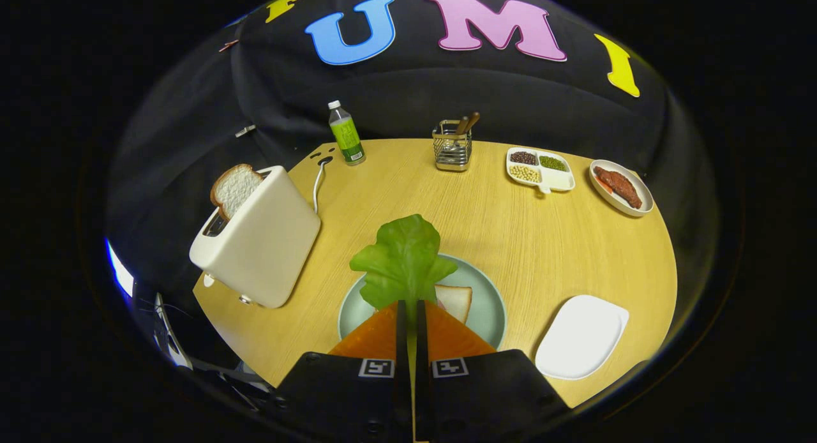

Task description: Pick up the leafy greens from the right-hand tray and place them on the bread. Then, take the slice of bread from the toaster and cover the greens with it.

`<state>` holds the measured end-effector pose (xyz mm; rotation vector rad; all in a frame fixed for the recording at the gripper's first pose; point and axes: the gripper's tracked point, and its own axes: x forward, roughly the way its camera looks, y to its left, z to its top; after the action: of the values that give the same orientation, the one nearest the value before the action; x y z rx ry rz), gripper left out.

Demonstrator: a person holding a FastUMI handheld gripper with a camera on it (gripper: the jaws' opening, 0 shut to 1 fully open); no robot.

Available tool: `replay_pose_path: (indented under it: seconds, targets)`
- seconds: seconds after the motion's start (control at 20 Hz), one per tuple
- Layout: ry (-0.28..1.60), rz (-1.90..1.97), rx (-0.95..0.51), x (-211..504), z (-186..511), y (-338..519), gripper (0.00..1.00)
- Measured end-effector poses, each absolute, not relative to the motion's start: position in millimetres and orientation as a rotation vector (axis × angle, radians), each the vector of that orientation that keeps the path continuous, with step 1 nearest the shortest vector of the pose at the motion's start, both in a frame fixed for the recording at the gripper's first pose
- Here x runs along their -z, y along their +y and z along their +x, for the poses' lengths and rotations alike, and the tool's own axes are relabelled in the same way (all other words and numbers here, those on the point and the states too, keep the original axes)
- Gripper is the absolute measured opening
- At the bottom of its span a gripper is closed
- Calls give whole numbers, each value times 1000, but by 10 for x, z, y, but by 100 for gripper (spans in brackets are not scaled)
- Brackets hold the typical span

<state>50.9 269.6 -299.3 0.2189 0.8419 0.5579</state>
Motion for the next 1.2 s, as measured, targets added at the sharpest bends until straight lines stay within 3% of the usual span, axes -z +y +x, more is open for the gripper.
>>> replay_pose_path:
  seconds: [0.1,0.3,0.45,0.8,1.2]
  targets:
    - [859,207,-528,3089,562,2697,7]
    - [858,198,-501,3173,597,2713,75]
    - [824,201,-503,3057,589,2682,99]
    - [521,170,-500,2188,606,2362,97]
    - [156,39,-554,734,334,2321,96]
